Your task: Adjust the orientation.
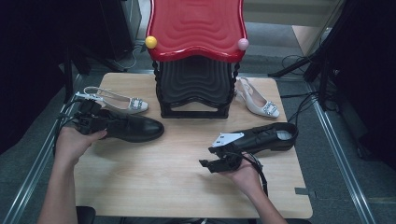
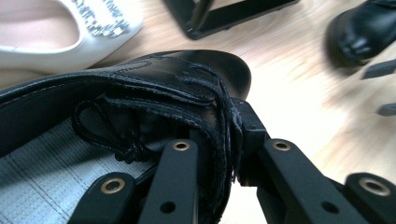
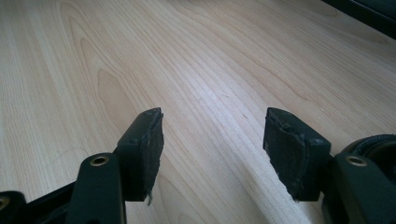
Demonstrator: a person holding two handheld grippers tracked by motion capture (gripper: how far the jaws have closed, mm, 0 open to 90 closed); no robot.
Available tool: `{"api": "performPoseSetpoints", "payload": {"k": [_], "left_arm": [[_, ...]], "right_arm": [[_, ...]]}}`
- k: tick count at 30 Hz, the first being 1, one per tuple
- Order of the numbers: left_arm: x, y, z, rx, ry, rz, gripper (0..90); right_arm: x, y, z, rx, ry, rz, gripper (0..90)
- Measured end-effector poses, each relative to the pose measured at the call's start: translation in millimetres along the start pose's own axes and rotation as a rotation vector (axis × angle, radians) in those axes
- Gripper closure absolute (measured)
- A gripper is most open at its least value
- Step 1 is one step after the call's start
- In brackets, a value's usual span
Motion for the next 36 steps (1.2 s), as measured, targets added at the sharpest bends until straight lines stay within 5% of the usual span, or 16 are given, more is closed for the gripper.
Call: {"api": "performPoseSetpoints", "payload": {"k": [5,12,24,32,36], "left_arm": [[-5.6,3.5,21.6,0.061,0.028,0.001,81.0],[-9.1,20.2,47.3,0.073,0.082,-0.018,80.9],[-10.4,52.5,82.5,0.097,0.115,-0.040,80.7],[-7.7,77.6,117.2,0.164,0.149,-0.036,80.5],[-3.7,87.6,122.5,0.176,0.138,-0.053,80.3]], "right_arm": [[-1.4,-2.2,0.4,0.001,0.005,0.019,38.7],[-1.7,-2.6,-0.3,0.003,0.002,0.023,38.9],[-2.8,-5.1,0.5,0.003,0.004,0.038,39.2],[-3.8,-6.2,0.4,0.001,0.013,0.052,39.9],[-3.8,-5.6,-0.3,-0.001,0.010,0.052,40.6]]}}
Point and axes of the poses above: each handheld gripper's, and its own axes: y roughly forward along the jaws, x roughly out of its underside, z roughly to its right, the point moved 4 cm from there along y, roughly forward along the jaws, and after that the axes turned 1 degree about z, right-handed, at the moved point
